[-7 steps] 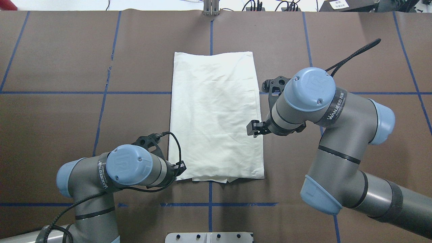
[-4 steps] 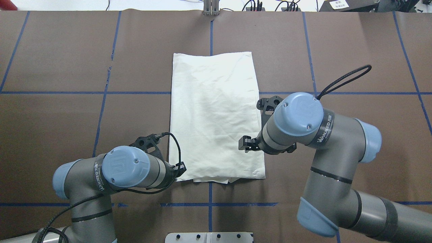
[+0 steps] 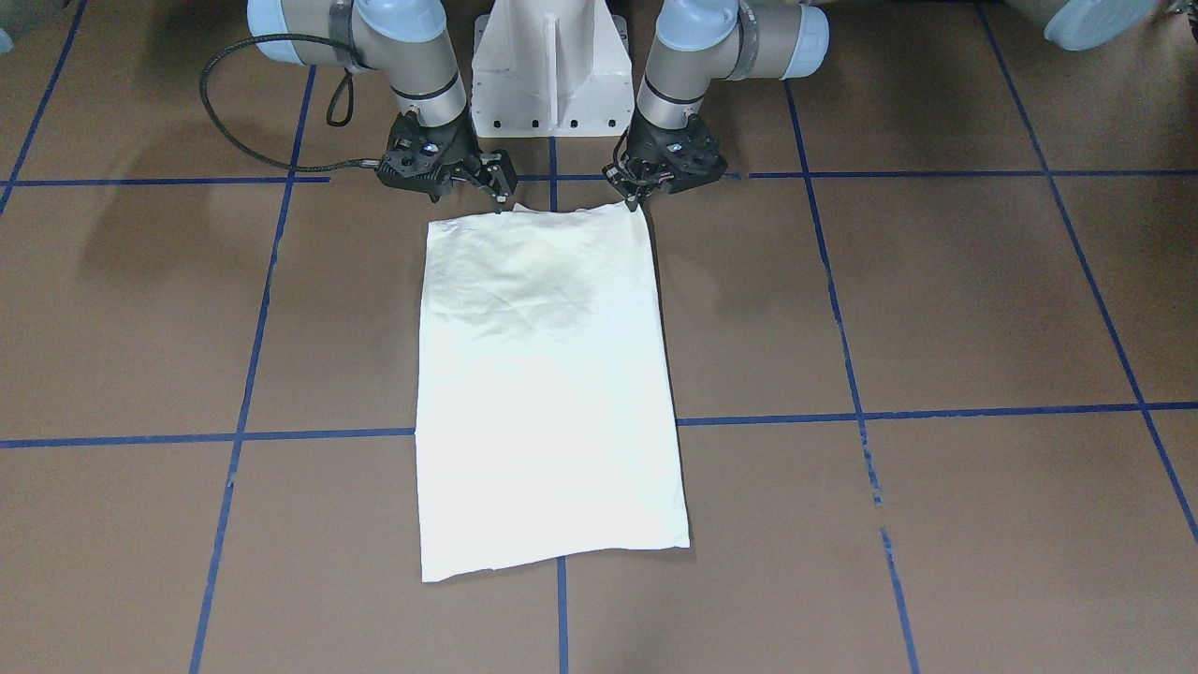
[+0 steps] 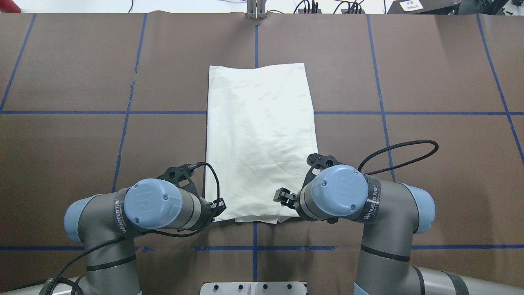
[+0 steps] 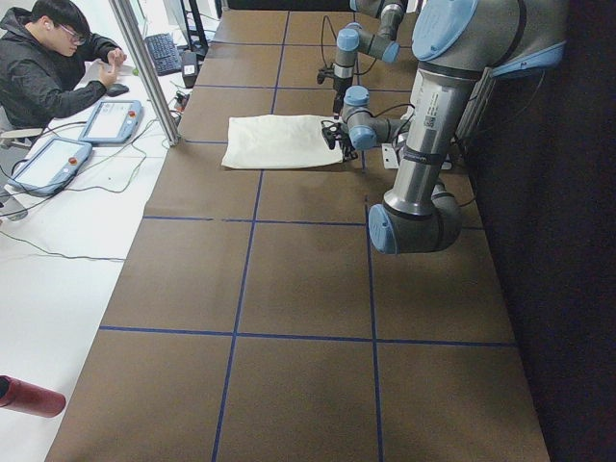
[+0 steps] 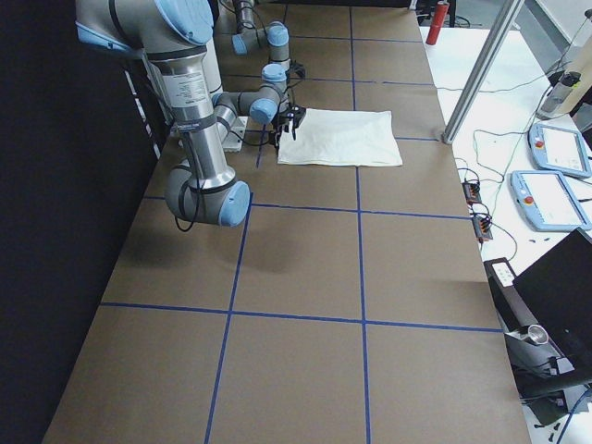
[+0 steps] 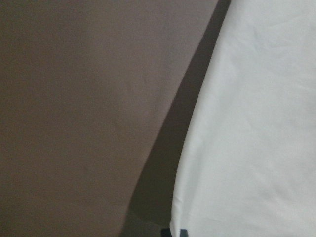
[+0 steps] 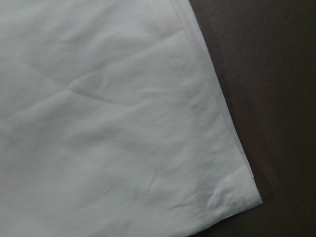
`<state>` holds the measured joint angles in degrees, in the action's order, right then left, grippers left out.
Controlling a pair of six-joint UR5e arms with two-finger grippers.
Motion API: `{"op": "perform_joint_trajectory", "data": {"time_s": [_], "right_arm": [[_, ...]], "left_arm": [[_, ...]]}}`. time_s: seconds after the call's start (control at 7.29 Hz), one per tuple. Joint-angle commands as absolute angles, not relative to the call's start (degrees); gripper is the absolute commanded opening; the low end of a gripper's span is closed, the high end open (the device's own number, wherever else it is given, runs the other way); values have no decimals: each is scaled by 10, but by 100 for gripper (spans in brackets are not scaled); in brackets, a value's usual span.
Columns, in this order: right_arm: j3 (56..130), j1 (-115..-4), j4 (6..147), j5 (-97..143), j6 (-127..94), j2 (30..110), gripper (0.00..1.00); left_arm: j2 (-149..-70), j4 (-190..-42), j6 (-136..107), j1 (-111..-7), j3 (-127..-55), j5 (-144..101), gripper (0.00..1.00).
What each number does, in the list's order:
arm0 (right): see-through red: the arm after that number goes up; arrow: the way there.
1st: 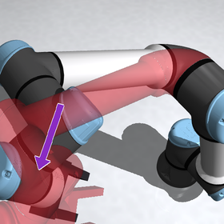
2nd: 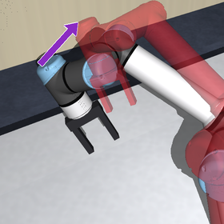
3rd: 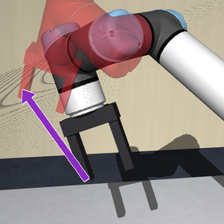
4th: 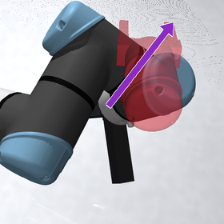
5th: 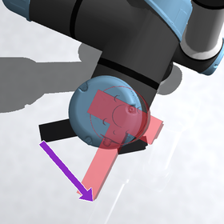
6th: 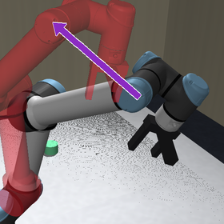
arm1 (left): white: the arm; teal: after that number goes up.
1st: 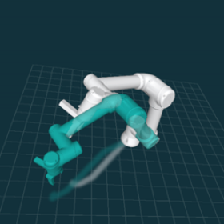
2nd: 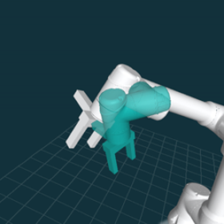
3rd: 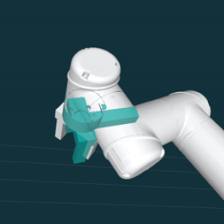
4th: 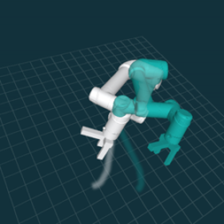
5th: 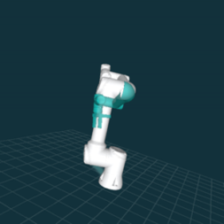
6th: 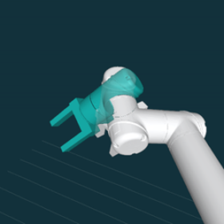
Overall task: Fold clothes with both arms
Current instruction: 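Grasp the near edge of the shirt with both grippers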
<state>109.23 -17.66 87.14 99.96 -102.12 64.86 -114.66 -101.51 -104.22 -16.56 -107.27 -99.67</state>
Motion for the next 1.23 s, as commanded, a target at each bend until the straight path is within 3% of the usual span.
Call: {"op": "perform_joint_trajectory", "data": {"time_s": [0.0, 1.1], "right_arm": [[1060, -171, 870, 975, -1088, 639, 100], [1041, -159, 870, 969, -1101, 635, 100]], "left_arm": [[-1147, -1015, -1042, -164, -1073, -996, 0], [-1148, -1015, -1042, -162, -1073, -996, 0]]}}
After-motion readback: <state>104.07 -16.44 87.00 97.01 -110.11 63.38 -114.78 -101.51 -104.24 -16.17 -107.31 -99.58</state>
